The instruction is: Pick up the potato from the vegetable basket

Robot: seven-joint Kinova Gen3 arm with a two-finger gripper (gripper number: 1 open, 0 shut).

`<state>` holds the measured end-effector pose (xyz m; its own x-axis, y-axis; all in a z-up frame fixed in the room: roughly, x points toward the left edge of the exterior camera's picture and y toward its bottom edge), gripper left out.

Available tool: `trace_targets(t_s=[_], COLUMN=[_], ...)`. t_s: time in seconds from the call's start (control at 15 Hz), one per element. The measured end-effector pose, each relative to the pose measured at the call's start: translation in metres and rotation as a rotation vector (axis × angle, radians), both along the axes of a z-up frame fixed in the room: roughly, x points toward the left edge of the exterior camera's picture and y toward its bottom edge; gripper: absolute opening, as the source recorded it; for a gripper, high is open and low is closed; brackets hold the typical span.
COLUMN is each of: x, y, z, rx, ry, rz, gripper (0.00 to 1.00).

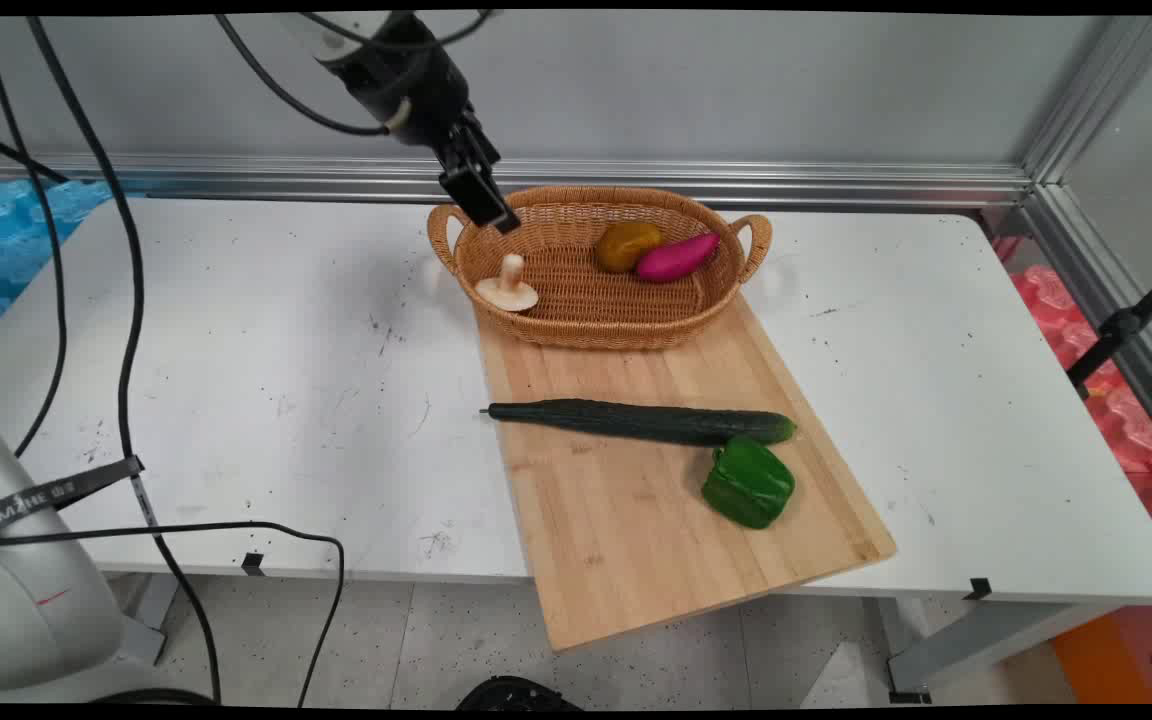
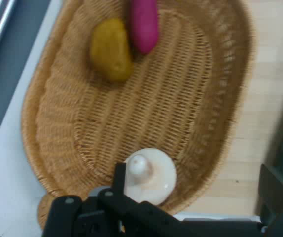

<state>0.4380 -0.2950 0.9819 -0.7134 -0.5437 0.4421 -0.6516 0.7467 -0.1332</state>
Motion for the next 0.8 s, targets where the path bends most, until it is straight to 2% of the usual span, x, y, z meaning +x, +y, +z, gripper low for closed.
trace_targets(t_s=[0.2, 0.53, 0.8], x=[0.011, 0.017, 0.011], y=[-0.008, -0.027, -0.059], z=[-0.004, -0.016, -0.041], rx=[-0.001, -0.006, -0.016], ry=[0.022, 0.051, 0.075], rz=[0.046, 0.086, 0.116], gripper=[1.00, 1.00, 1.00])
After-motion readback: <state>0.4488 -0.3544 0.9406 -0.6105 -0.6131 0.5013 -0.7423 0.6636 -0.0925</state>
